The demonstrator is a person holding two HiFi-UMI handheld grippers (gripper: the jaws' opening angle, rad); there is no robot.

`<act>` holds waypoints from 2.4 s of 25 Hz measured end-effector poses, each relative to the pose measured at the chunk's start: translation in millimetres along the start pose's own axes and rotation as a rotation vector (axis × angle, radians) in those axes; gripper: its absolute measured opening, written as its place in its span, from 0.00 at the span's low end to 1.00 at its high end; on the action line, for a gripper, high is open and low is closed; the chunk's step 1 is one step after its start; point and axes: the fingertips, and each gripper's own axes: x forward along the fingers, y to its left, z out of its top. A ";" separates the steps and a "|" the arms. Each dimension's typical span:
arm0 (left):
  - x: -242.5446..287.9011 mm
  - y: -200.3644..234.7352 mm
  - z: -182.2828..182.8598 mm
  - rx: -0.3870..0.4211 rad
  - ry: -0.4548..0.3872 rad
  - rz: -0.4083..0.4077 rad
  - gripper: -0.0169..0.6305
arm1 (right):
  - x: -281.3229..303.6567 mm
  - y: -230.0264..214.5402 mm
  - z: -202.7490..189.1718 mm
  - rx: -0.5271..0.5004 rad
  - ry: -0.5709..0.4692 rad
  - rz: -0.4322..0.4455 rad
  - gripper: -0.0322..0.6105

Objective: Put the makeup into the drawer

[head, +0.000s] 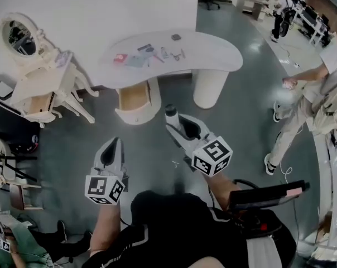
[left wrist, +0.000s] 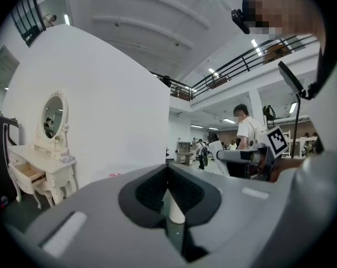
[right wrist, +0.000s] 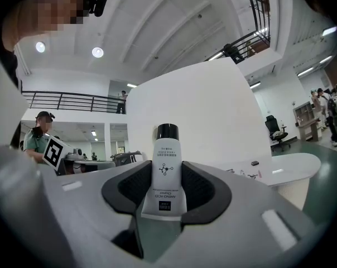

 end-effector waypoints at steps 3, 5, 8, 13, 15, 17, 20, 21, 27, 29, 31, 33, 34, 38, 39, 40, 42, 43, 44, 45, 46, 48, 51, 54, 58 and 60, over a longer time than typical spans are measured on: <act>15.0 15.5 -2.0 0.004 0.002 0.003 0.03 | 19.6 -9.8 -4.0 0.004 0.008 0.002 0.32; 25.6 30.8 -4.1 -0.002 0.002 0.002 0.03 | 36.0 -16.0 -7.5 0.005 0.018 -0.006 0.32; 42.4 59.5 -4.8 -0.013 0.002 -0.007 0.03 | 62.4 -24.3 -9.7 0.016 0.029 -0.037 0.32; 66.7 114.9 4.5 -0.014 -0.021 -0.023 0.03 | 114.6 -28.0 -7.4 0.001 0.042 -0.078 0.32; 76.2 134.3 8.9 -0.003 -0.027 -0.044 0.03 | 135.5 -31.2 -6.4 0.000 0.042 -0.098 0.32; 84.0 155.6 12.0 0.001 -0.030 -0.057 0.03 | 156.6 -33.9 -5.0 0.000 0.042 -0.119 0.32; 94.9 187.4 13.2 -0.006 -0.027 -0.072 0.03 | 187.1 -36.4 -2.6 -0.008 0.043 -0.148 0.32; 98.5 196.2 12.9 -0.007 -0.025 -0.082 0.03 | 196.5 -37.2 -2.4 -0.010 0.044 -0.157 0.32; 123.2 245.1 9.9 -0.011 -0.020 -0.122 0.03 | 256.2 -37.2 -8.9 -0.043 0.089 -0.159 0.32; 131.3 253.8 6.1 -0.020 -0.018 -0.125 0.03 | 272.7 -38.5 -14.8 -0.067 0.122 -0.139 0.32; 143.2 261.1 -0.8 -0.019 -0.008 -0.125 0.03 | 288.7 -45.5 -22.5 -0.085 0.153 -0.122 0.32; 161.0 271.3 -10.6 -0.010 0.010 -0.115 0.03 | 306.8 -56.5 -32.0 -0.113 0.180 -0.108 0.32; 170.2 276.0 -16.6 -0.010 0.021 -0.109 0.03 | 315.8 -61.6 -38.2 -0.139 0.197 -0.098 0.32; 201.8 287.8 -41.4 -0.018 0.062 -0.099 0.03 | 349.4 -80.1 -70.0 -0.191 0.275 -0.022 0.32; 209.4 290.9 -47.9 -0.023 0.076 -0.094 0.03 | 357.8 -86.7 -79.0 -0.194 0.296 -0.003 0.32; 216.7 293.6 -54.8 -0.033 0.090 -0.090 0.03 | 365.5 -93.8 -88.3 -0.198 0.319 0.016 0.32; 231.0 298.2 -68.8 -0.058 0.115 -0.083 0.03 | 378.6 -108.3 -107.2 -0.213 0.368 0.054 0.32; 238.4 300.8 -76.0 -0.067 0.129 -0.079 0.03 | 384.6 -115.6 -116.6 -0.224 0.396 0.073 0.32; 245.5 303.7 -84.0 -0.073 0.144 -0.073 0.03 | 390.3 -122.2 -126.3 -0.239 0.423 0.092 0.32; 251.9 306.8 -92.9 -0.080 0.161 -0.066 0.03 | 395.3 -127.7 -136.6 -0.255 0.450 0.114 0.32; 257.4 310.2 -102.6 -0.086 0.179 -0.059 0.03 | 399.7 -132.0 -147.5 -0.273 0.477 0.137 0.32; 267.4 317.5 -121.9 -0.096 0.206 -0.043 0.03 | 408.0 -139.1 -170.2 -0.314 0.531 0.186 0.32; 282.7 327.4 -148.8 -0.128 0.214 -0.012 0.03 | 418.3 -151.7 -203.5 -0.378 0.598 0.246 0.32; 294.6 329.7 -180.8 -0.149 0.258 -0.004 0.03 | 423.0 -160.6 -236.6 -0.397 0.658 0.311 0.32; 300.9 330.7 -222.8 -0.164 0.332 -0.007 0.03 | 427.1 -165.5 -280.5 -0.446 0.747 0.410 0.32; 301.9 331.7 -242.5 -0.174 0.368 -0.001 0.03 | 427.0 -166.6 -299.2 -0.467 0.790 0.465 0.32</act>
